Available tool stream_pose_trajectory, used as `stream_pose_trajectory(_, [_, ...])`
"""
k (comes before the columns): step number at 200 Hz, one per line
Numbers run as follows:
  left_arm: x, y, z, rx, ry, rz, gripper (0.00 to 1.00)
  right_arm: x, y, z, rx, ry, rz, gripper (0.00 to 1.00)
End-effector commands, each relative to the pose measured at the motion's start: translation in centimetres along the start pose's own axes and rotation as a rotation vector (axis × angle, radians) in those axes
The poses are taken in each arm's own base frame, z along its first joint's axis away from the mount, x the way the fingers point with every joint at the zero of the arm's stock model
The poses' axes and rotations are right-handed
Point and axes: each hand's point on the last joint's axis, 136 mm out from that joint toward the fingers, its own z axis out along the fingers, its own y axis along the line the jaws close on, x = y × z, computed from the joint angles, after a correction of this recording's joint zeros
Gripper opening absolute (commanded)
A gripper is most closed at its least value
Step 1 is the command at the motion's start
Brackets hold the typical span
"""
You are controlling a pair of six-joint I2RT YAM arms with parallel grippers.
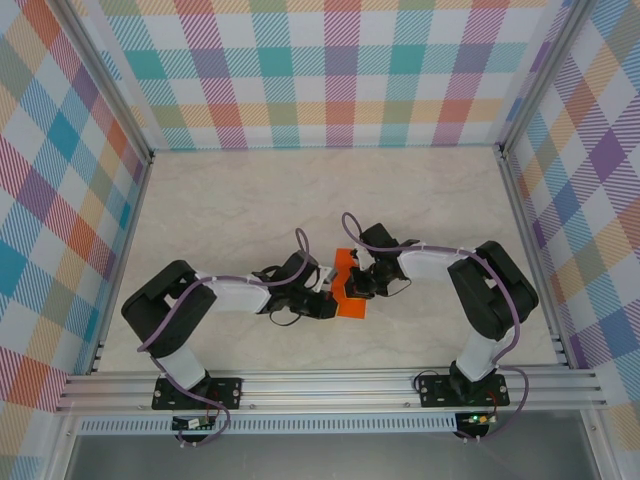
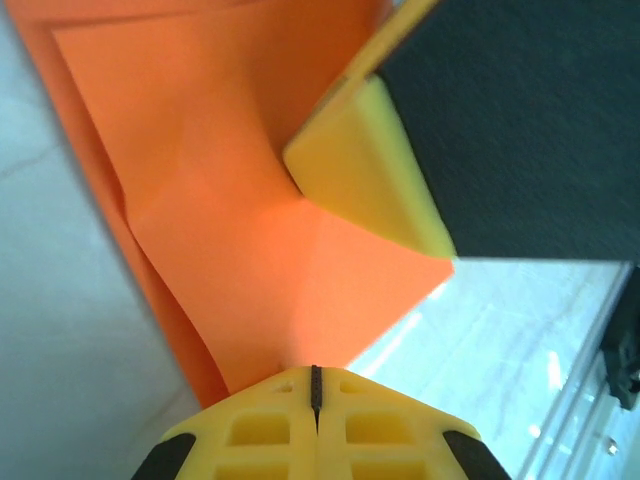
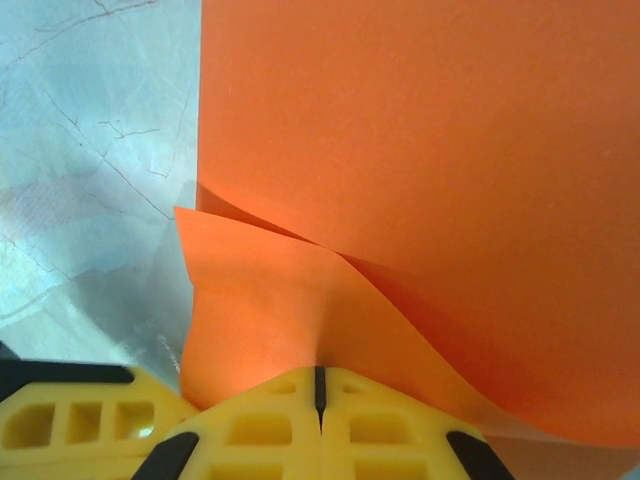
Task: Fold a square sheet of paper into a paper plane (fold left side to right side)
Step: Fold the triangle a second time at the center of the table.
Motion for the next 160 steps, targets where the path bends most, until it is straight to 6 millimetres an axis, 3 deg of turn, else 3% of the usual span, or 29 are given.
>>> stream_pose_trajectory(1, [-0.1,-0.9,-1.5,0.03,-0.004,-0.01,0.0,0.4,-2.0,0.5,0.062,0.023,0.029,0.02])
stream_pose_trajectory(30, [-0.7,-0.8,-1.8,0.03,-0.017,-0.013,0.0,0.3,-1.7,0.5,0.055,0.025,0.026,0.02])
stream_pose_trajectory(76, [-0.9,0.9,-0.6,-0.007,0.002,-0.035,0.0,0.4,-1.7,0.4,0.056,0.026,0.024,0.02])
stream_pose_trajectory(128, [0.5,2.8,0.1,-0.062,0.051,-0.061,0.0,0.2,-1.3,0.2,0.044,0.019,0.019,0.02])
stream_pose_trajectory(160, [1.7,4.1,0.1,-0.113,0.076,-0.076,0.0,-0.3,0.5,-1.4,-0.007,-0.021,-0.012,0.02])
